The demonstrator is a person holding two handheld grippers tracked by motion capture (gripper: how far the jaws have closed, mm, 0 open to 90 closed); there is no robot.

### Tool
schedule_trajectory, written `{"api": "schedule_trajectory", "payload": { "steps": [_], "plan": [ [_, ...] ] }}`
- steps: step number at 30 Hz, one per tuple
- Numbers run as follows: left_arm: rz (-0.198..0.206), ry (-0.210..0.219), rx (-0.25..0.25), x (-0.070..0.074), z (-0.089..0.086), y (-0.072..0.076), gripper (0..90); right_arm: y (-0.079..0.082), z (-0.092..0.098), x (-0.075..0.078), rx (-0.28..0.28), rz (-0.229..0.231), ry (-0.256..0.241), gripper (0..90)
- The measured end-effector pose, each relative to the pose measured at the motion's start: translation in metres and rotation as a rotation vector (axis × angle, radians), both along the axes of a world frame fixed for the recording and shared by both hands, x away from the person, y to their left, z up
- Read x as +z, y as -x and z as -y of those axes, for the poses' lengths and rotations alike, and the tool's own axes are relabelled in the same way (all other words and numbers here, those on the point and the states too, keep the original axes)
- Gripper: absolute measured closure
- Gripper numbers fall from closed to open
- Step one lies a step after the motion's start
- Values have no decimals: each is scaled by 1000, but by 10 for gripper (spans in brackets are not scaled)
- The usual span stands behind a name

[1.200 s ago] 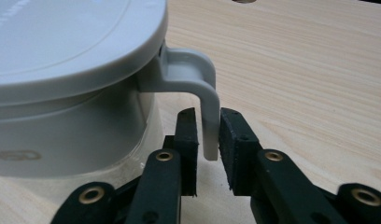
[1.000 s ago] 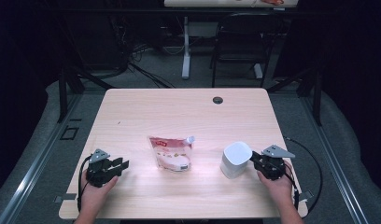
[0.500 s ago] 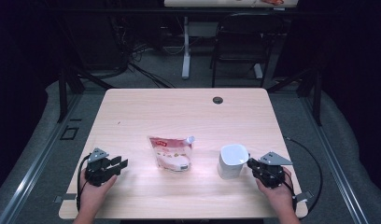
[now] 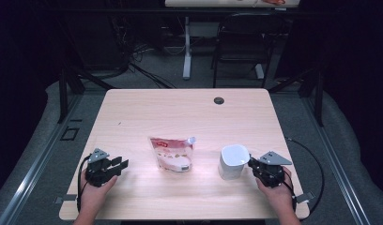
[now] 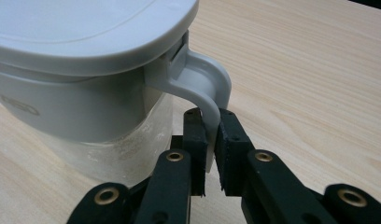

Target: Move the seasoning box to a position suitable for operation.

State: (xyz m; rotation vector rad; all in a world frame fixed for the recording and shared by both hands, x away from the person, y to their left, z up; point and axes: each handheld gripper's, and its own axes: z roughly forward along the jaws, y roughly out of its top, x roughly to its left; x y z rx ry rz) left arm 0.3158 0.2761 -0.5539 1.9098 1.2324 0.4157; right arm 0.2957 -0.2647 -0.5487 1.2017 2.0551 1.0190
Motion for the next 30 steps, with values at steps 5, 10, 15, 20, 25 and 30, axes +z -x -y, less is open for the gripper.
{"api": "schedule_trajectory", "payload": {
  "steps": [5, 10, 15, 20, 25, 30],
  "plan": [
    [0, -5, -3, 1, 0, 0, 621, 6, -1, 2, -6, -14, 7, 837],
    [10, -3, -3, 1, 0, 1, 622, 10, -5, 3, -28, -23, 8, 837],
    [6, -8, -7, 1, 1, 0, 622, 13, -8, 5, -33, -37, 18, 838],
    [6, -9, -8, 1, 1, 0, 621, 18, -18, 6, -39, -48, 28, 837],
    [10, -8, -5, 1, 1, 1, 621, 23, -23, 5, -40, -50, 19, 833],
    [10, -7, -6, 1, 1, 1, 616, 26, -22, 7, -35, -64, 5, 828]
  ]
}}
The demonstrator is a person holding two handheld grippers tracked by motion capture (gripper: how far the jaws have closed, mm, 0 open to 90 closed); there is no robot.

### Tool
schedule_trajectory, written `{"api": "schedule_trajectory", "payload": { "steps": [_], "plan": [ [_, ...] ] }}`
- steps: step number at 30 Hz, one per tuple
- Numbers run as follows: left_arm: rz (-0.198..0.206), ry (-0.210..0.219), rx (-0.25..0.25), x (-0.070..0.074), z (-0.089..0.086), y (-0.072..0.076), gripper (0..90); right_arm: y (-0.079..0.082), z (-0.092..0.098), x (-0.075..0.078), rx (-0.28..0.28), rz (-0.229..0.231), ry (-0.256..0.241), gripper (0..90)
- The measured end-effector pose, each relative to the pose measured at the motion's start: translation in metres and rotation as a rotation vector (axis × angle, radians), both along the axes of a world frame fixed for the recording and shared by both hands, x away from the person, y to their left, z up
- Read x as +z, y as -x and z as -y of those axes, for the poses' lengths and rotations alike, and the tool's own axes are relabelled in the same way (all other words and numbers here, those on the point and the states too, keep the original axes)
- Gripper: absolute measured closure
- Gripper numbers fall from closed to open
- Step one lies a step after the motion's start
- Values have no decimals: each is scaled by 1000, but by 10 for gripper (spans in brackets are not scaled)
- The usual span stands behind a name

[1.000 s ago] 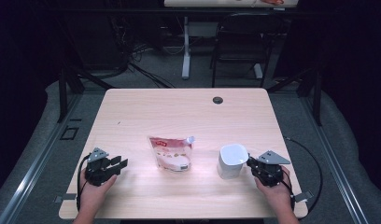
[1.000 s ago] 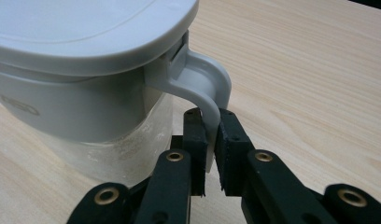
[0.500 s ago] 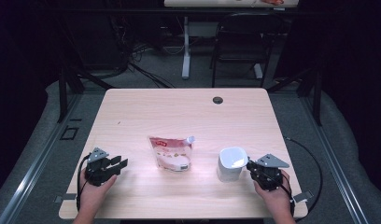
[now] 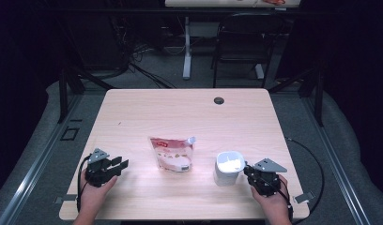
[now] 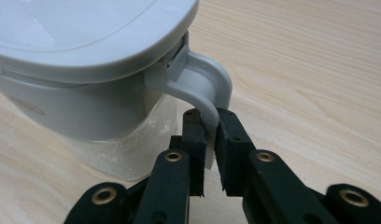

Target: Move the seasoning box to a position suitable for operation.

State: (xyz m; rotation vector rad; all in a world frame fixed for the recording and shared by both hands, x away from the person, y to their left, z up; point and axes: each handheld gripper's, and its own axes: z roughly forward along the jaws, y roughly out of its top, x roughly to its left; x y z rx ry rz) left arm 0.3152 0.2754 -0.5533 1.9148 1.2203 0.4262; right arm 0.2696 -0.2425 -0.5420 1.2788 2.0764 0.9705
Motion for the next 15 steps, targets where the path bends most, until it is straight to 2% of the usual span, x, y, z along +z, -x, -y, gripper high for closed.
{"api": "schedule_trajectory", "payload": {
  "steps": [1, 6, 10, 13, 15],
  "plan": [
    [-1, -1, -1, 0, 0, 0, 615, 2, -1, 0, 0, 18, -5, 828],
    [-5, -4, -6, 0, 0, 0, 612, 6, 0, 2, 12, 12, -8, 827],
    [-6, -3, -5, 0, 0, 0, 609, 9, 1, 3, 22, 8, -24, 789],
    [-3, 0, 0, 0, 0, 0, 602, 15, 6, 9, 28, 38, -73, 748],
    [-11, -1, -5, 0, 0, 0, 601, 18, 9, 12, 30, 37, -91, 728]
  ]
}}
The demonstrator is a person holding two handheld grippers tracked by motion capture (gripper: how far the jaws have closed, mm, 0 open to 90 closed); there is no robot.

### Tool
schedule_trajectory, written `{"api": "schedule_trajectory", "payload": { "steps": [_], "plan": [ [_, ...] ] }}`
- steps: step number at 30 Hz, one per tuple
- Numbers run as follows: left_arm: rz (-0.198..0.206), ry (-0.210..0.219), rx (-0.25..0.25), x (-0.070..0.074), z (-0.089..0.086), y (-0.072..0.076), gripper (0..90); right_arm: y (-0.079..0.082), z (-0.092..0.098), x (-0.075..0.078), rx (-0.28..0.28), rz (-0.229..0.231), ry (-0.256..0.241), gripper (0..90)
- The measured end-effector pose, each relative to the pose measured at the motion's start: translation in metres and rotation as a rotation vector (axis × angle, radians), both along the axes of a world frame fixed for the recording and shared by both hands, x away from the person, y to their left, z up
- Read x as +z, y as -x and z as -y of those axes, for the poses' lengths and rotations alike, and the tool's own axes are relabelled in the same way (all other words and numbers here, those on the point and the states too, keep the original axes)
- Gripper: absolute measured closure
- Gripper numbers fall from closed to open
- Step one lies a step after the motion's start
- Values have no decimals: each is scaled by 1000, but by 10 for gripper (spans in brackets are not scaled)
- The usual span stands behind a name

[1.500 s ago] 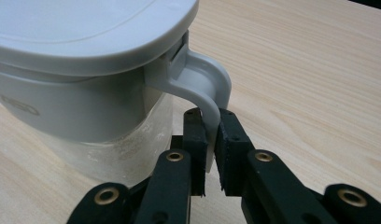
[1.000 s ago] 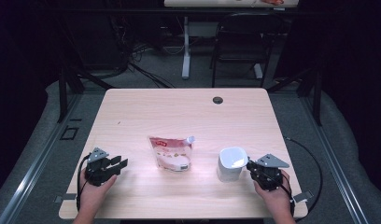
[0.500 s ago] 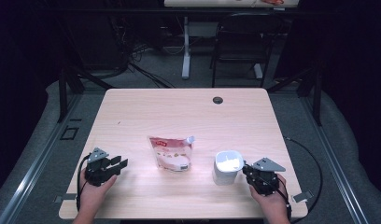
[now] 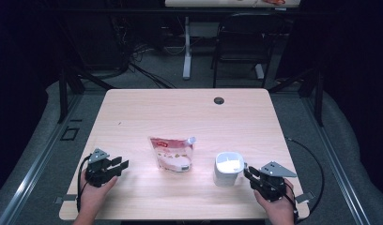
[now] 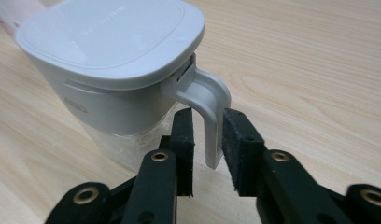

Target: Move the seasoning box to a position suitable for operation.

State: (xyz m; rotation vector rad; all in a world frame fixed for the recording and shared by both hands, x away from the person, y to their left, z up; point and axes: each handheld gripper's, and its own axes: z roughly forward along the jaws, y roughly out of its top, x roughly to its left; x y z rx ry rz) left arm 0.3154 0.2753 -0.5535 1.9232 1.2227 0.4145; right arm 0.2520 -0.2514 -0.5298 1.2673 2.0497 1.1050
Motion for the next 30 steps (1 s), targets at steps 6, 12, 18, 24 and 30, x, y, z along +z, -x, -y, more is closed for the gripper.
{"api": "schedule_trajectory", "payload": {
  "steps": [6, 12, 18, 24, 30],
  "plan": [
    [-3, -5, 2, 0, 0, 0, 598, 8, 7, 13, -26, 41, -40, 651],
    [-12, -19, -1, -1, 2, -1, 598, -8, 18, 31, -36, 29, -48, 680],
    [-22, -13, 3, -3, 2, -2, 597, -32, 14, 58, -28, 5, -45, 660],
    [-37, -35, -14, -6, 5, -2, 596, -50, -2, 70, 19, -20, -10, 678],
    [-39, -43, -23, -7, 5, -2, 598, -44, -6, 67, 34, -32, -8, 772]
  ]
}}
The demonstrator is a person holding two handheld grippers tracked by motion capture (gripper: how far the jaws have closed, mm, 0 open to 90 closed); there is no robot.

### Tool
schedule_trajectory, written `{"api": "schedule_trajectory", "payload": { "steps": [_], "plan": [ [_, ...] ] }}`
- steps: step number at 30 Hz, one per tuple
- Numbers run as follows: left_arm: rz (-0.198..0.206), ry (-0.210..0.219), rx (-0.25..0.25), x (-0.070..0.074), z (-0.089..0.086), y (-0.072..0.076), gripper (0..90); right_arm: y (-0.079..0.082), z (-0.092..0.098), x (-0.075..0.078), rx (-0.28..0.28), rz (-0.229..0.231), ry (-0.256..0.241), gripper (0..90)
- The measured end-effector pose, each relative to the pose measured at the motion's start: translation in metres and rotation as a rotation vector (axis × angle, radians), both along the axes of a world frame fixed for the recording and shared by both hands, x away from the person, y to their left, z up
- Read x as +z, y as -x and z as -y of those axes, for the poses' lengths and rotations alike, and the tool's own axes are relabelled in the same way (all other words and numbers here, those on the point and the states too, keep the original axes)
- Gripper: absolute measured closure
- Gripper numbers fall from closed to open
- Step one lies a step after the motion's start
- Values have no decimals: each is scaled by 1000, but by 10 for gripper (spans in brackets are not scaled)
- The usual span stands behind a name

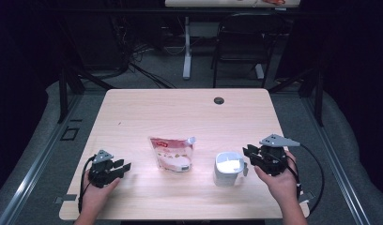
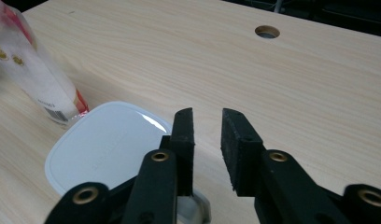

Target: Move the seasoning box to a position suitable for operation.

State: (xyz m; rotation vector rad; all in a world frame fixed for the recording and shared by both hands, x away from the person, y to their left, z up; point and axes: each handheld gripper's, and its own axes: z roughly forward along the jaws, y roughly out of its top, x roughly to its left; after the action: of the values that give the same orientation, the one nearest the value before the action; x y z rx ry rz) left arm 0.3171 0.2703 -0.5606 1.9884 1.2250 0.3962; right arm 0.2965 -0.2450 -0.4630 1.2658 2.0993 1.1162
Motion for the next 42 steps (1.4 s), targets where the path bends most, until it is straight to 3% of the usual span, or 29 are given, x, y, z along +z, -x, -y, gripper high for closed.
{"api": "schedule_trajectory", "payload": {
  "steps": [9, 22, 33, 42],
  "plan": [
    [4, 0, 4, 0, 1, -1, 595, 9, -6, -1, 22, -13, 15, 896],
    [5, 7, 6, 1, 0, -1, 594, 14, -12, -7, 41, -34, 36, 900],
    [4, 10, 7, 1, -1, -1, 590, 12, -12, -11, 35, -60, 17, 900],
    [4, 12, 8, 1, -1, -1, 588, 11, -7, -13, 24, -80, -46, 898]
  ]
}}
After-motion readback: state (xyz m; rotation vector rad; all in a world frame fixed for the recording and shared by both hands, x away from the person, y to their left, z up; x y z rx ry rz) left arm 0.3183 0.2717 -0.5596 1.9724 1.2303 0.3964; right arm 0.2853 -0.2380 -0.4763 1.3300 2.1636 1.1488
